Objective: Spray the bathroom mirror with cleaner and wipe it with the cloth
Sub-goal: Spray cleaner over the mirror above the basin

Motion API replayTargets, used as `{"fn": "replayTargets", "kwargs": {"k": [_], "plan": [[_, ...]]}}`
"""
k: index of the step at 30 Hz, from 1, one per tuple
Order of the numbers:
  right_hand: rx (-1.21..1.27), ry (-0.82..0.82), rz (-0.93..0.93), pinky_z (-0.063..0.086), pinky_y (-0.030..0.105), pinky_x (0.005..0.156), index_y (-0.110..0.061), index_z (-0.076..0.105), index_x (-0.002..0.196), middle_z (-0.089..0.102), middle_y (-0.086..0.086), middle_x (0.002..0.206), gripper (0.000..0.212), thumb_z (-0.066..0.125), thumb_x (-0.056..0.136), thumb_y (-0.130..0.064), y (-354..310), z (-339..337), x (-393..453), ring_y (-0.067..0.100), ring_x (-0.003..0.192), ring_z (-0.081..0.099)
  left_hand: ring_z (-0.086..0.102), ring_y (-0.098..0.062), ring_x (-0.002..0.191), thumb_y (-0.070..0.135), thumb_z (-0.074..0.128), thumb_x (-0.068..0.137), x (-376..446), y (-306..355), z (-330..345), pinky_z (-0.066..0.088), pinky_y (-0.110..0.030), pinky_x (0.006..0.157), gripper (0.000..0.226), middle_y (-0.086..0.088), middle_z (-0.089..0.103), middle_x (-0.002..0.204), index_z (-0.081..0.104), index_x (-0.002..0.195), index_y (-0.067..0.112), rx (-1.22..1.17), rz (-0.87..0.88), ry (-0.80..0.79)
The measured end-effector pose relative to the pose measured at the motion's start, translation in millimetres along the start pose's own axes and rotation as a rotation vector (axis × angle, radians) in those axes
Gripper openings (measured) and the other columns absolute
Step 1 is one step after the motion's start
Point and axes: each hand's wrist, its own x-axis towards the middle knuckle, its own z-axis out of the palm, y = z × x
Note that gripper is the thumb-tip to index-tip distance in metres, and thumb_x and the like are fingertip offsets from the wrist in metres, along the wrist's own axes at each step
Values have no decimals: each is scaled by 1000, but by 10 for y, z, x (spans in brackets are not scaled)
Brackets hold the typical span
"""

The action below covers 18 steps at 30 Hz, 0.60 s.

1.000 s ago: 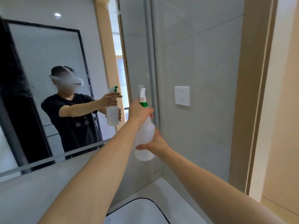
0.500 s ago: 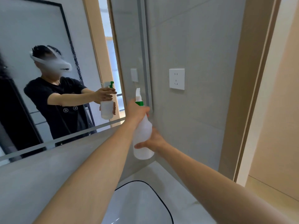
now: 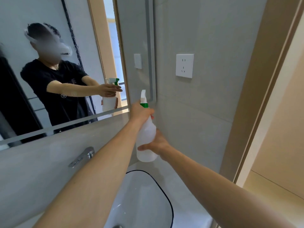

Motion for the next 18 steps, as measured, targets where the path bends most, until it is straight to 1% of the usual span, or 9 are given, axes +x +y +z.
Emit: {"fn": "replayTargets", "kwargs": {"k": [3, 8, 12, 14, 15, 17, 18], "plan": [[-9, -17, 12, 48, 50, 99, -24, 39, 134, 55, 1, 125, 98, 94, 53, -24, 39, 24, -15, 27, 117, 52, 72, -37, 81, -2, 71, 76, -17, -82, -10, 56, -33, 62, 50, -14, 59, 99, 57, 123, 7, 7, -15, 0], [-30, -58, 25, 48, 50, 98, -26, 39, 132, 55, -1, 123, 97, 94, 52, -26, 64, 88, -35, 27, 116, 52, 70, -31, 76, -1, 71, 78, -13, -177, -56, 60, -37, 68, 51, -13, 59, 102, 56, 126, 7, 13, -40, 25], [-24, -84, 25, 49, 50, 98, -25, 40, 132, 57, 0, 122, 96, 94, 53, -25, 92, 161, -37, 26, 115, 54, 69, -29, 69, 0, 71, 76, -8, -261, -112, 58, -35, 65, 48, -12, 59, 96, 57, 122, 5, 29, -38, 56], [-16, -101, 26, 49, 51, 98, -25, 41, 132, 58, 0, 122, 94, 94, 54, -24, 108, 207, -49, 26, 114, 54, 70, -27, 66, 0, 71, 76, -12, -303, -151, 58, -34, 63, 44, -12, 60, 93, 58, 118, 7, 43, -51, 59], [-9, -109, 25, 50, 50, 98, -24, 41, 132, 58, 0, 122, 93, 94, 54, -23, 121, 232, -53, 26, 114, 54, 69, -26, 63, 0, 71, 74, -10, -327, -169, 59, -35, 63, 40, -11, 61, 90, 60, 113, 7, 53, -56, 60], [5, -114, 25, 50, 45, 94, -23, 40, 131, 57, -1, 121, 92, 93, 55, -21, 158, 288, -63, 25, 114, 55, 66, -26, 56, -1, 71, 70, 2, -384, -209, 61, -42, 66, 29, -11, 61, 80, 61, 96, 7, 52, -64, 82], [4, -114, 26, 51, 43, 93, -23, 40, 131, 57, -1, 120, 92, 93, 56, -21, 175, 314, -69, 24, 113, 54, 65, -26, 53, -2, 70, 68, 9, -417, -226, 61, -45, 67, 26, -10, 61, 77, 61, 90, 7, 37, -69, 102]]}}
